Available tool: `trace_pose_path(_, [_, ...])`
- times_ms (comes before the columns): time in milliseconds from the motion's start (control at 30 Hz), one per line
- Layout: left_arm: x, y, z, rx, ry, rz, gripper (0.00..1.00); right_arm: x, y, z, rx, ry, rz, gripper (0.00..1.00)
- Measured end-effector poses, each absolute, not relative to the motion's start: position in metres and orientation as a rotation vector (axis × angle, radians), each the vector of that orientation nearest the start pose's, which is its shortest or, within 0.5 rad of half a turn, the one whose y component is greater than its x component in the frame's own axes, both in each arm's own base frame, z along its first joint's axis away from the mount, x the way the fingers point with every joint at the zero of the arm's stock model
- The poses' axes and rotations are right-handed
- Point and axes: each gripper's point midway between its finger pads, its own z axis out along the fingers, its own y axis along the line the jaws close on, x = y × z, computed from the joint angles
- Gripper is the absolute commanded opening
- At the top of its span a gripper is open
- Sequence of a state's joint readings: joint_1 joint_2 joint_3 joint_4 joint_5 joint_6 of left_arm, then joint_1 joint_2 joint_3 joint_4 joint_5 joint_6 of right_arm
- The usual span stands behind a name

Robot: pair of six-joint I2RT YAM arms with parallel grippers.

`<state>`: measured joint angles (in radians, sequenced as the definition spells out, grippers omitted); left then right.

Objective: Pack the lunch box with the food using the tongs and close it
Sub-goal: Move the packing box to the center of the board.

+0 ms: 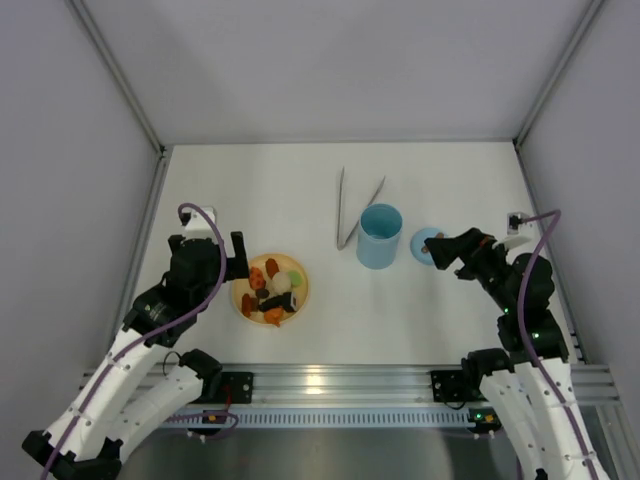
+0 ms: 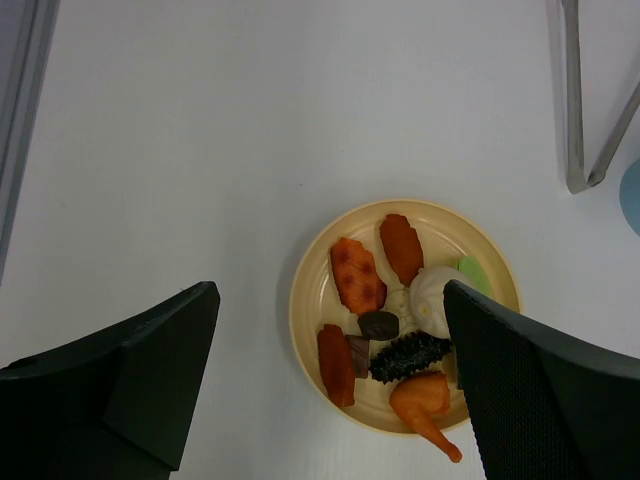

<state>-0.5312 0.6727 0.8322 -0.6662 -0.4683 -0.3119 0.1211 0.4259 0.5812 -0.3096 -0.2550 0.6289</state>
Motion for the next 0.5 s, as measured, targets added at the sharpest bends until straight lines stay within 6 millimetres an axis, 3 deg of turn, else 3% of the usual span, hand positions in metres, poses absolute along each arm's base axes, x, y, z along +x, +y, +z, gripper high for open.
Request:
trace_pose_path(167, [0.235,-0.060,0.227,-0.058,2.019,-0.050,0.99,0.235,0.098,0.258,0.251,1.775,0.768,0.99])
trace_pose_path(333, [0.236,-0.061,0.225,-0.055,2.026,-0.047,0.99,0.247,0.111,0.290,0.205,1.784,0.814,0.99])
trace_pose_path(433, [0.237,-0.062,0.223,-0.051,2.033,-0.046,0.99,0.251,0.135,0.298,0.146,1.819,0.852,1.00])
trace_pose_path(500, [0.237,-0.062,0.222,-0.049,2.038,-0.043,0.99,0.252,0.163,0.295,0.085,1.871,0.865,1.00])
